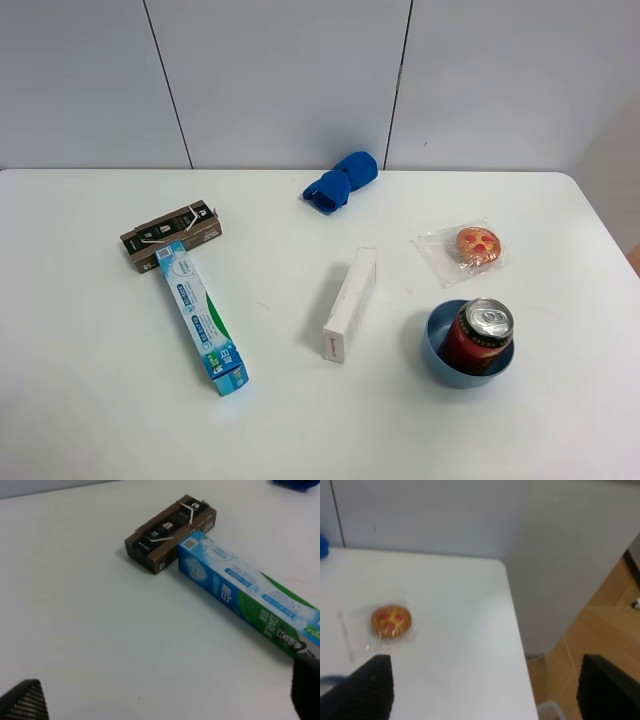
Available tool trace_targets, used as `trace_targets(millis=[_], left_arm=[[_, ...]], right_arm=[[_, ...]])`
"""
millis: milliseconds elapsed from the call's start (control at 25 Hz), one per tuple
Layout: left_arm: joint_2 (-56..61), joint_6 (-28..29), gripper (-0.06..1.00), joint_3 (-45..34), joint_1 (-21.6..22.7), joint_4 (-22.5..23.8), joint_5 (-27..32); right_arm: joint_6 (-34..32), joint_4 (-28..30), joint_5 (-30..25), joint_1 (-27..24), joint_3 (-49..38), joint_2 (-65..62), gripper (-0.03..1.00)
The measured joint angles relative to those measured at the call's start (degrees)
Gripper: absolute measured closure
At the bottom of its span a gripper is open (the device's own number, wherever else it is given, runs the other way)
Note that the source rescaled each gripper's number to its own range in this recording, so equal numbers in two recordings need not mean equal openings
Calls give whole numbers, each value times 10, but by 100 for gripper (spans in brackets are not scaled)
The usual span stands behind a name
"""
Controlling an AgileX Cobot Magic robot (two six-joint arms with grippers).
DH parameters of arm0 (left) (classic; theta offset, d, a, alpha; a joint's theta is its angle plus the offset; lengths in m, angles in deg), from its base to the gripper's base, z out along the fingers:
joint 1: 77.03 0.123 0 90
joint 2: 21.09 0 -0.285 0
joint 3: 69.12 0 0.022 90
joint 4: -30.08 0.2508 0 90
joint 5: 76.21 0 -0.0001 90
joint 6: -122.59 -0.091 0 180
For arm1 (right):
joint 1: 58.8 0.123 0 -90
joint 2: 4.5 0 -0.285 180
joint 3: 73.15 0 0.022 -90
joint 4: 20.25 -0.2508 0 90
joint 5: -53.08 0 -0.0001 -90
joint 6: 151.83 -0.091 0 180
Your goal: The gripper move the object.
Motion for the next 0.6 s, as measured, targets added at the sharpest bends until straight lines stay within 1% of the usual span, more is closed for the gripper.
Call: trace_targets(millis=[320,480,600], left_arm=[[0,0,-6,0,0,0,0],[0,0,-6,0,0,0,0],[0,0,-6,0,0,0,0]], right_arm=[[-1,-29,-8,0,-170,-190,72],[-11,-63,-9,0,-217,-205,72],[-13,-75,19,0,-244,-205,72]])
